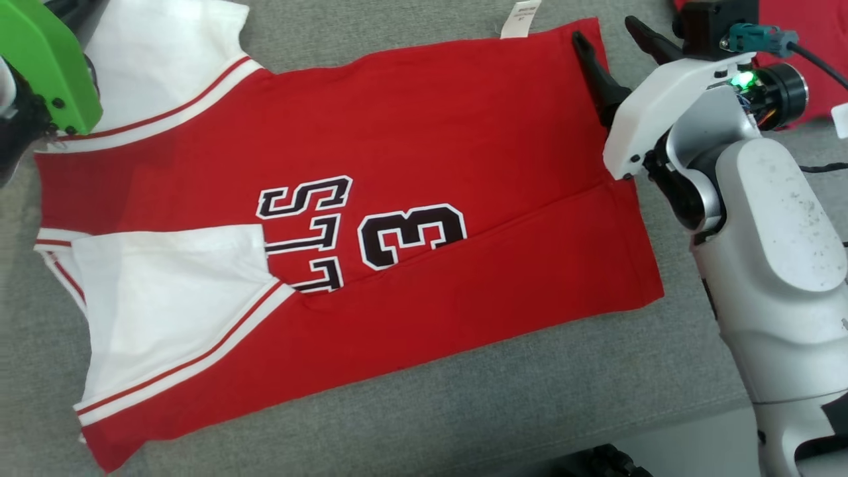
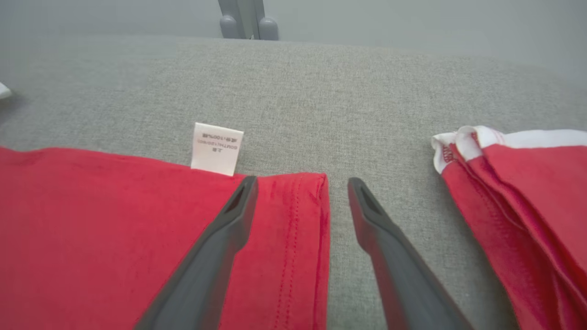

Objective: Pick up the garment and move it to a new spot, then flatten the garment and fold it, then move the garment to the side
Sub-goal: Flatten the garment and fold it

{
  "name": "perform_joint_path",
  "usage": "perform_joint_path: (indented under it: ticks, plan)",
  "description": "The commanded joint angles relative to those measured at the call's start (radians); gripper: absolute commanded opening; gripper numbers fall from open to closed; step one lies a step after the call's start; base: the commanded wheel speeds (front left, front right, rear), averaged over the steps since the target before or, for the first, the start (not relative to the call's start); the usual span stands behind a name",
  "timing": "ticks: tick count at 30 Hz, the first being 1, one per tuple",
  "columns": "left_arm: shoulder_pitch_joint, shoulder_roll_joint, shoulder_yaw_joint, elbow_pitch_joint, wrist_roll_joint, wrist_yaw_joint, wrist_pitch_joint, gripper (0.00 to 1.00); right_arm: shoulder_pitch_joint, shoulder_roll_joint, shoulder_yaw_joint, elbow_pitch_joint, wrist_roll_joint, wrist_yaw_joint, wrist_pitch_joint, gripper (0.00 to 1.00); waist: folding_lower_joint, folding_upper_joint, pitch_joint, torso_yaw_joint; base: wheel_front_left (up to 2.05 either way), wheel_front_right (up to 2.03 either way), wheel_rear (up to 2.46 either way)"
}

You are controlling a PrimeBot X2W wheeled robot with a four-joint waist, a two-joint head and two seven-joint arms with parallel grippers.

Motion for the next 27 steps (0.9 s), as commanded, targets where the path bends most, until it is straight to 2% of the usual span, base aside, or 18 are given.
perform_joint_path:
  ticks: [1, 8, 9, 10, 11, 13, 21, 27]
  plan:
    - [-0.016, -0.005, -0.008, -0.008, -0.007, -0.006, -0.01, 0.0, -0.022, -0.019, -0.001, 0.025, -0.012, 0.0, 0.007, 1.0, -0.0001, 0.0, -0.023, 0.05, 0.0, 0.0, 0.0]
    - [-0.01, -0.017, -0.045, -0.05, -0.033, -0.015, -0.049, 0.0, -0.086, -0.054, -0.01, 0.169, -0.023, 0.0, 0.044, 1.0, -0.0001, 0.0, -0.032, 0.109, 0.0, 0.0, 0.0]
    - [-0.008, -0.018, -0.049, -0.055, -0.036, -0.015, -0.053, 0.0, -0.091, -0.056, -0.011, 0.185, -0.021, 0.0, 0.049, 0.69, -0.0001, 0.0, -0.033, 0.114, 0.0, 0.0, 0.0]
    - [-0.005, -0.017, -0.054, -0.059, -0.038, -0.015, -0.058, 0.0, -0.098, -0.059, -0.009, 0.203, -0.02, 0.0, 0.057, 0.44, -0.0001, 0.0, -0.034, 0.118, 0.0, 0.0, 0.0]
    - [-0.003, -0.016, -0.058, -0.061, -0.041, -0.014, -0.061, 0.0, -0.104, -0.061, -0.008, 0.215, -0.018, 0.0, 0.063, 0.34, -0.0001, 0.0, -0.035, 0.122, 0.0, 0.0, 0.0]
    - [0.001, -0.014, -0.068, -0.065, -0.046, -0.015, -0.069, 0.0, -0.111, -0.063, -0.004, 0.236, -0.01, 0.0, 0.077, 0.0, -0.0001, 0.0, -0.039, 0.126, 0.0, 0.0, 0.0]
    - [0.023, 0.0, -0.099, -0.083, -0.078, -0.016, -0.114, 0.0, -0.116, -0.073, 0.007, 0.24, -0.012, 0.0, 0.018, 0.0, -0.0001, 0.0, -0.079, 0.127, 0.0, 0.0, 0.0]
    - [0.104, 0.035, -0.116, -0.167, -0.12, -0.016, -0.174, 0.0, -0.057, -0.101, 0.049, 0.222, 0.012, 0.0, -0.055, 0.0, -0.0001, 0.0, -0.129, 0.135, 0.0, 0.0, 0.0]
